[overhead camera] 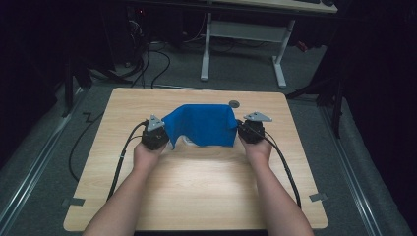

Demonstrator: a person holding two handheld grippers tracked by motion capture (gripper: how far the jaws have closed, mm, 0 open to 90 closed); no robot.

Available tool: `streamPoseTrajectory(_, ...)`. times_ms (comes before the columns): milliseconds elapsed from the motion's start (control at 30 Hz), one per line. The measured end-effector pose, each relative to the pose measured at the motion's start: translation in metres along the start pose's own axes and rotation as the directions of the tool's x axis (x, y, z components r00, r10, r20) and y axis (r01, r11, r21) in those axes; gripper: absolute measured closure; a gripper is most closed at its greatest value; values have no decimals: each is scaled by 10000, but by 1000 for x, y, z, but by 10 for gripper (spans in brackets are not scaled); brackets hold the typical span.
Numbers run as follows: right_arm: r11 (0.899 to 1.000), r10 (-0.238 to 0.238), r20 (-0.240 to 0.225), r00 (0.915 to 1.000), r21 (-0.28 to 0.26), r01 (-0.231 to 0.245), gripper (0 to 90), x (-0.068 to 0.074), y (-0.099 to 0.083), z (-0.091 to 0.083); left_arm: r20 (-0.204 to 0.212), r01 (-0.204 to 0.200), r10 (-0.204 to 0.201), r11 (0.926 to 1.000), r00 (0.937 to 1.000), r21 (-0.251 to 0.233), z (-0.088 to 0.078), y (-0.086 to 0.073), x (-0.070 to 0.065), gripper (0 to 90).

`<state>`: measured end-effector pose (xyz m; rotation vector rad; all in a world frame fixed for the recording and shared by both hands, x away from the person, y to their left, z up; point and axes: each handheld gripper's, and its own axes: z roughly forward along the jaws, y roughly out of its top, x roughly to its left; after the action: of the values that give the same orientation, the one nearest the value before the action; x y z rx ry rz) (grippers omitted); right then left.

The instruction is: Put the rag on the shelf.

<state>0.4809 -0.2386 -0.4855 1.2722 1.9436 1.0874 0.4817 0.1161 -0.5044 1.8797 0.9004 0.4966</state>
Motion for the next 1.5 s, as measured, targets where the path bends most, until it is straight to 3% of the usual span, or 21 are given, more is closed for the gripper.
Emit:
streamPoseTrajectory(300, 9996, 130, -17, 9999, 258, -130, 865, 1, -8, 6, 2, -44, 44, 9999, 10000, 132, -1, -5, -2, 873)
streamPoseTrajectory(467, 9990, 262, -31, 9997, 371, -261, 808, -4, -10, 5, -61, -18, 18, 9999, 10000, 116, -2, -6, -2, 859)
streamPoseTrajectory(767, 9993, 249, 173, 9995, 269, -253, 685, -9, -4, -6, -680, 296, -286, 9995, 9973, 145, -9, -4, 3, 634)
streamPoseTrajectory(933, 9995, 279, 307, 9991, 147, -283, 637, -12, 0, -15, -710, 209, -193, 9995, 9973, 224, -13, -3, 3, 594)
streamPoseTrajectory(1500, 9993, 364, 437, 9984, -22, -364, 592, -18, 4, -29, -1123, 480, -469, 9988, 9926, 66, -30, -9, 11, 579)
